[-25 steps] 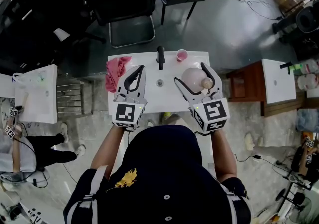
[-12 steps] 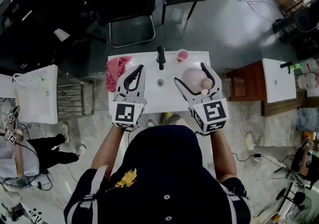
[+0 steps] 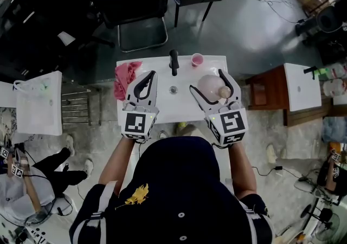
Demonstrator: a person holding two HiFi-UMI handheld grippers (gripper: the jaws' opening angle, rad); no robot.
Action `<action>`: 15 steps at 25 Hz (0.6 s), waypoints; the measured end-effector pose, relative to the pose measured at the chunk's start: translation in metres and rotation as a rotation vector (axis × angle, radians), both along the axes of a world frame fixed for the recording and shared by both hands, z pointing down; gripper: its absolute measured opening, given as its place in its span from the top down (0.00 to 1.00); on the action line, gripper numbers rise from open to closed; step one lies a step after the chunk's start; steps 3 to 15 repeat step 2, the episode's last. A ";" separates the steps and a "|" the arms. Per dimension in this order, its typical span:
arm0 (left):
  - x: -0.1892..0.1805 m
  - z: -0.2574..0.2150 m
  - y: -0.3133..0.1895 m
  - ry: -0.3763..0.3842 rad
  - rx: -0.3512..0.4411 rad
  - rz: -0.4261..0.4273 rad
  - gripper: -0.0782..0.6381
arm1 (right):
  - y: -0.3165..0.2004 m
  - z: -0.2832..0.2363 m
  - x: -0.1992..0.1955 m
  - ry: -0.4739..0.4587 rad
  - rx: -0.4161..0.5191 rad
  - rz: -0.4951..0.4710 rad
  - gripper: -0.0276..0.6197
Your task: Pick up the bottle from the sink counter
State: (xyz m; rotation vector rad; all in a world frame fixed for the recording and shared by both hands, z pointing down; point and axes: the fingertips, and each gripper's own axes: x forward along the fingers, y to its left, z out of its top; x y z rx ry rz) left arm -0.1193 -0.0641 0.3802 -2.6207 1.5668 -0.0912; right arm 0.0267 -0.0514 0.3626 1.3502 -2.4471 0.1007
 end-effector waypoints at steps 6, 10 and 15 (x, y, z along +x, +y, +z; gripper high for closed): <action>-0.001 0.003 0.001 0.004 -0.006 -0.008 0.87 | 0.002 0.000 0.001 0.001 0.000 0.000 0.29; -0.001 0.003 0.001 0.004 -0.006 -0.008 0.87 | 0.002 0.000 0.001 0.001 0.000 0.000 0.29; -0.001 0.003 0.001 0.004 -0.006 -0.008 0.87 | 0.002 0.000 0.001 0.001 0.000 0.000 0.29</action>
